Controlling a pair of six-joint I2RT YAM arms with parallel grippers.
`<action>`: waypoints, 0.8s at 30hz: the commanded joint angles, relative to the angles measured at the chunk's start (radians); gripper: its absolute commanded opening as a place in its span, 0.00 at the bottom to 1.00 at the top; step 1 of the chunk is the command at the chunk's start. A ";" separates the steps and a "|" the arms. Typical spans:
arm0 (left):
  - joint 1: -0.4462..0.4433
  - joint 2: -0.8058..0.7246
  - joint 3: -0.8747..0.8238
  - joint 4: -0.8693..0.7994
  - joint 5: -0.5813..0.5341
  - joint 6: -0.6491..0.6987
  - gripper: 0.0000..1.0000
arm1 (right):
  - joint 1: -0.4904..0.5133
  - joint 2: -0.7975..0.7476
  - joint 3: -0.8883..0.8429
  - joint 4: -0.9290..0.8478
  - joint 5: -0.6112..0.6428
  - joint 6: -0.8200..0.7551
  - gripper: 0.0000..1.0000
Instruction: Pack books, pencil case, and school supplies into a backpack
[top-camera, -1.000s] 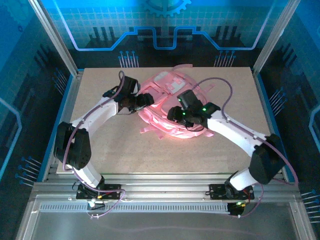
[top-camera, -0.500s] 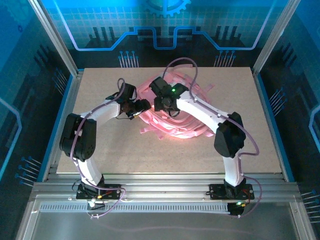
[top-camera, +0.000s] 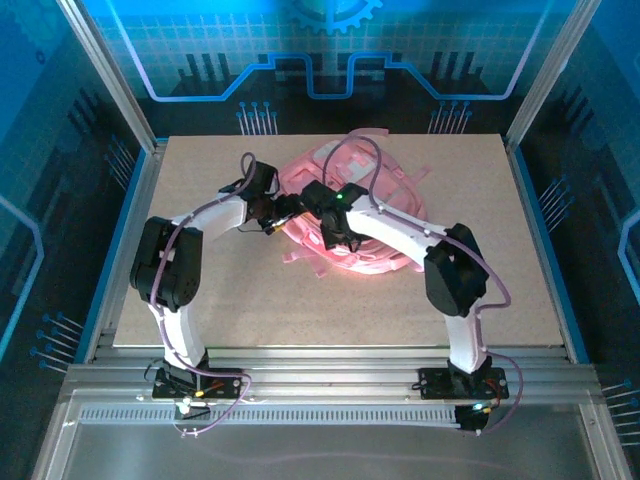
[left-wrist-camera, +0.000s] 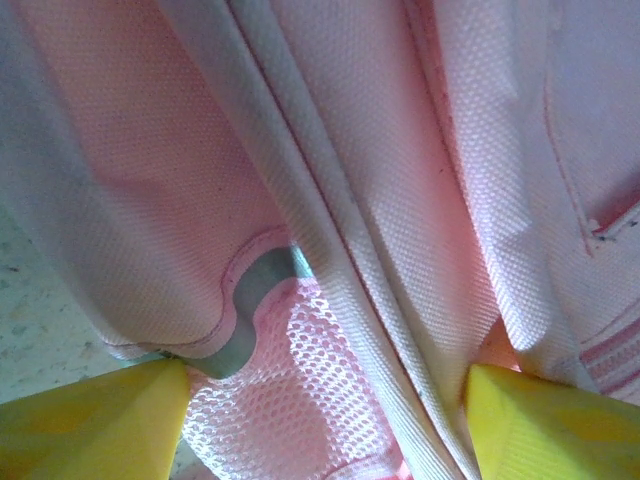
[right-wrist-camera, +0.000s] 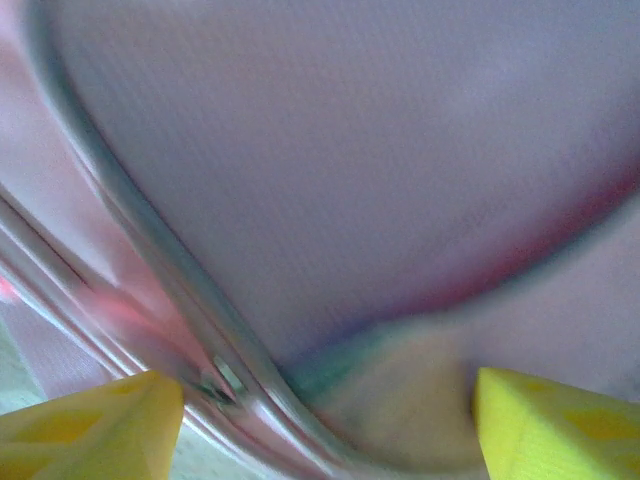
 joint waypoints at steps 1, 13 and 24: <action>0.007 0.032 0.053 0.006 -0.004 -0.003 0.73 | 0.005 -0.123 -0.058 -0.112 0.039 -0.020 0.77; 0.005 -0.040 0.056 -0.003 0.023 0.001 0.73 | -0.018 -0.286 -0.099 0.038 -0.263 0.189 0.72; 0.005 0.075 0.108 0.099 0.055 -0.071 0.77 | -0.021 -0.282 -0.294 0.350 -0.213 0.446 0.67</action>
